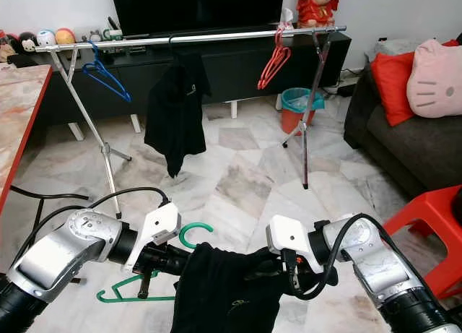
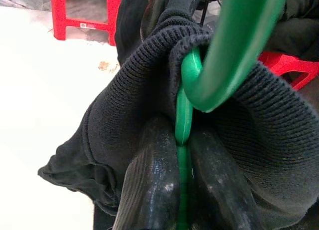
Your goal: Hang hanger
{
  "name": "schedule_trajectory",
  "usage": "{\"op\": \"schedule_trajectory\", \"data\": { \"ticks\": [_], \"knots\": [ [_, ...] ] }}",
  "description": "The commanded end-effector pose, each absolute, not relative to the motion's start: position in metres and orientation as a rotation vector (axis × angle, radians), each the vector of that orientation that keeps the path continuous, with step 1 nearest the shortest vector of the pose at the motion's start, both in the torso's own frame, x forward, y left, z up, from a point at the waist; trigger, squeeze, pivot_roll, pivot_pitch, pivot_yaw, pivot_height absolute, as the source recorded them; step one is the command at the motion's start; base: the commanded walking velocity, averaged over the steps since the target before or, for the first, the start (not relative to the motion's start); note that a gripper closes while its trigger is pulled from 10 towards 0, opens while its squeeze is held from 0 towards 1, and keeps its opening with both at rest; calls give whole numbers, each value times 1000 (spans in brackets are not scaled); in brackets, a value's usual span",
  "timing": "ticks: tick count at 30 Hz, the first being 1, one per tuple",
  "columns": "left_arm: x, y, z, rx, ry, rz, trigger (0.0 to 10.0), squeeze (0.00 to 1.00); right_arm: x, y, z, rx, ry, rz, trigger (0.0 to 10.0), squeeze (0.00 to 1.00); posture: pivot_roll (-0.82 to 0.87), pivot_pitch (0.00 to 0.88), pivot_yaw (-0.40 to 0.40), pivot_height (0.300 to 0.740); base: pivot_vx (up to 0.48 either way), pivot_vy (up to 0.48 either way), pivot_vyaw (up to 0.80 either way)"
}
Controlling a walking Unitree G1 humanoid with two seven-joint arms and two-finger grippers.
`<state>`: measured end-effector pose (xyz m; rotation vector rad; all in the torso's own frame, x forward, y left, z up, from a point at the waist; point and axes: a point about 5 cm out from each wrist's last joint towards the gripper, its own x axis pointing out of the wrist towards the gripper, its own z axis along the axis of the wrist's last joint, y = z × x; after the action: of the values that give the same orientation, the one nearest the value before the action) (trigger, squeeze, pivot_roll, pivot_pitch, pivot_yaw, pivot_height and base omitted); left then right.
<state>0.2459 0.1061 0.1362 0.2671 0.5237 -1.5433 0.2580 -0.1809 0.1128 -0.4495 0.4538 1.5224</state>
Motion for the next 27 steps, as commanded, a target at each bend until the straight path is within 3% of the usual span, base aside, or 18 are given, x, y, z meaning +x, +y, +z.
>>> {"op": "schedule_trajectory", "data": {
  "ticks": [1, 18, 27],
  "knots": [
    [249, 101, 152, 261, 442, -1574, 10000, 1000, 260, -178, 113, -468, 453, 1534, 0, 0, 21, 0, 4, 740, 0, 0, 0],
    [254, 120, 149, 341, 492, -1538, 10000, 1000, 258, -187, 108, -519, 516, 1533, 0, 0, 26, 0, -2, 740, 0, 0, 0],
    [263, 152, 143, 455, 581, -1419, 10000, 1000, 257, -202, 98, -604, 606, 1492, 0, 0, 24, 0, -5, 740, 0, 0, 0]
  ]
}}
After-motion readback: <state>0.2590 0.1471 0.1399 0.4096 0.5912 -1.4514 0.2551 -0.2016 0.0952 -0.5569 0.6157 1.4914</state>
